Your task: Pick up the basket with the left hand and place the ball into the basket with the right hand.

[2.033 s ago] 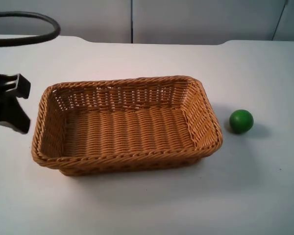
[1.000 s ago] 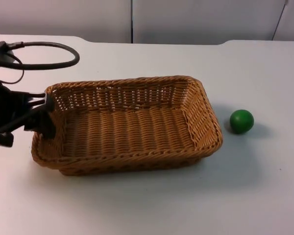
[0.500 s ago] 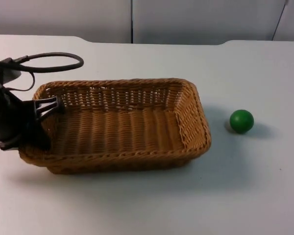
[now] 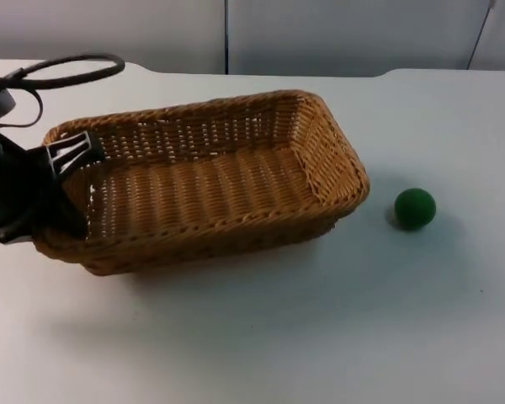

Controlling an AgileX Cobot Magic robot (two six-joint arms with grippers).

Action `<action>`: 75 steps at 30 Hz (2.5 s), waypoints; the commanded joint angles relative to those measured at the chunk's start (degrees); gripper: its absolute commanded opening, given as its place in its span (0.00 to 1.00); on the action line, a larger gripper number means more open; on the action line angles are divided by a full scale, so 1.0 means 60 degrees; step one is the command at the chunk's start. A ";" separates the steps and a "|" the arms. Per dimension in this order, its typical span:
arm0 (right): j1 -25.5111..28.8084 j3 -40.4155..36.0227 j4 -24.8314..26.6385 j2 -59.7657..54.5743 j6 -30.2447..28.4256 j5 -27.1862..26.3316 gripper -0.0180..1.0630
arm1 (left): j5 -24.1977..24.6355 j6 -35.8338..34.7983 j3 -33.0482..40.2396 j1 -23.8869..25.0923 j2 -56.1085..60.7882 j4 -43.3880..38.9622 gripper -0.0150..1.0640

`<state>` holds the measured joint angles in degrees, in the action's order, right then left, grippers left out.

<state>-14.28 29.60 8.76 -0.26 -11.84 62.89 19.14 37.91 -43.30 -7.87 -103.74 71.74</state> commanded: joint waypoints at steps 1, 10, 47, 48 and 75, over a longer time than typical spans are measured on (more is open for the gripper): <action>-0.0021 -0.0029 0.0006 0.0043 -0.0002 -0.0067 0.01 | -0.0034 -0.0062 0.0338 0.0010 0.0640 0.0291 0.01; -0.0021 -0.0029 0.0006 0.0043 -0.0002 -0.0067 0.01 | -0.0140 -0.0062 0.0985 0.0010 0.2323 0.0305 0.01; -0.0021 0.0095 -0.2251 -0.2132 0.2548 -0.0462 0.01 | 0.0774 -0.0062 0.0985 0.0010 0.2510 -0.0331 0.01; -0.0021 0.0095 -0.2251 -0.2132 0.2548 -0.0462 0.01 | 0.0774 -0.0062 0.0985 0.0010 0.2510 -0.0331 0.01; -0.0021 0.3455 -0.1460 -1.4760 0.2247 -0.7044 0.43 | 0.0975 -0.0062 0.0985 0.0010 0.2510 -0.0360 0.01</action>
<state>-14.28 49.06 -0.61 -87.20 1.48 21.83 23.66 37.91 -37.33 -7.87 -89.49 68.81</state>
